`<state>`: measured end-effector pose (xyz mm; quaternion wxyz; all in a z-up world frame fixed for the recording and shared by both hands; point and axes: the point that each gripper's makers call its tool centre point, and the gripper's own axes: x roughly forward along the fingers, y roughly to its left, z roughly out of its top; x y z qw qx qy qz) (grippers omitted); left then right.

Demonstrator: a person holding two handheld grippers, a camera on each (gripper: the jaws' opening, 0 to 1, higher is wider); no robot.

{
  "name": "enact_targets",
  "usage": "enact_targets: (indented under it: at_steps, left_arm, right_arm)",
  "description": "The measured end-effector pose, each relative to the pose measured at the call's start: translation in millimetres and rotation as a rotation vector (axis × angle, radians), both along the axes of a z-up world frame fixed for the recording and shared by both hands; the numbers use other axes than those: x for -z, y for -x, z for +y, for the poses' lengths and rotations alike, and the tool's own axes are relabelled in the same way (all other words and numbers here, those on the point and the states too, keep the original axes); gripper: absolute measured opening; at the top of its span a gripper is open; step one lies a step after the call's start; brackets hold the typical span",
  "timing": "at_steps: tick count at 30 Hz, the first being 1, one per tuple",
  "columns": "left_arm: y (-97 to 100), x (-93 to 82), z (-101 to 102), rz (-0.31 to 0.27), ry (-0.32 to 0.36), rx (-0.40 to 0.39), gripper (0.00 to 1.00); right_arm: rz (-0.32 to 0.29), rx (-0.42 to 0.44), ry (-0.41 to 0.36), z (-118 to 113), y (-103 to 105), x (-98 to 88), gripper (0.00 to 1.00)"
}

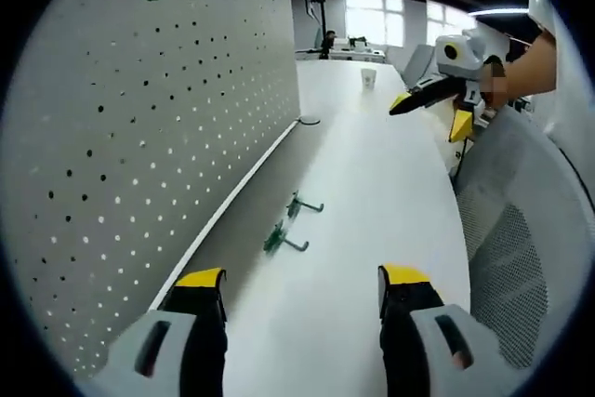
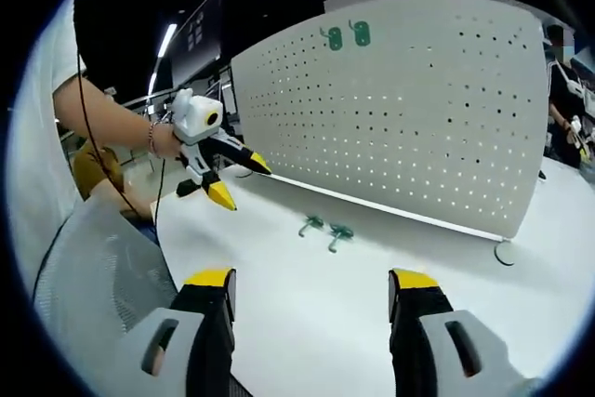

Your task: Insert the hook assembly into the mounting plate slot until the hook locks in place.

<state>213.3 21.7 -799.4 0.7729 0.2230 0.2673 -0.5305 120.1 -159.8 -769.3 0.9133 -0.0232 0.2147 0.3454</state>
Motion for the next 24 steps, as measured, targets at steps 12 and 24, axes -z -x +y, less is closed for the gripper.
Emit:
enact_targets:
  at_steps: [12, 24]
  left_arm:
    - [-11.0, 15.6, -5.4, 0.011, -0.087, 0.084, 0.68]
    - [-28.4, 26.0, -14.6, 0.015, -0.166, 0.16, 0.67]
  right_arm:
    - [0.009, -0.003, 0.001, 2.0, 6.1, 2.7, 0.64]
    - [0.011, -0.01, 0.012, 1.8, 6.0, 3.0, 0.64]
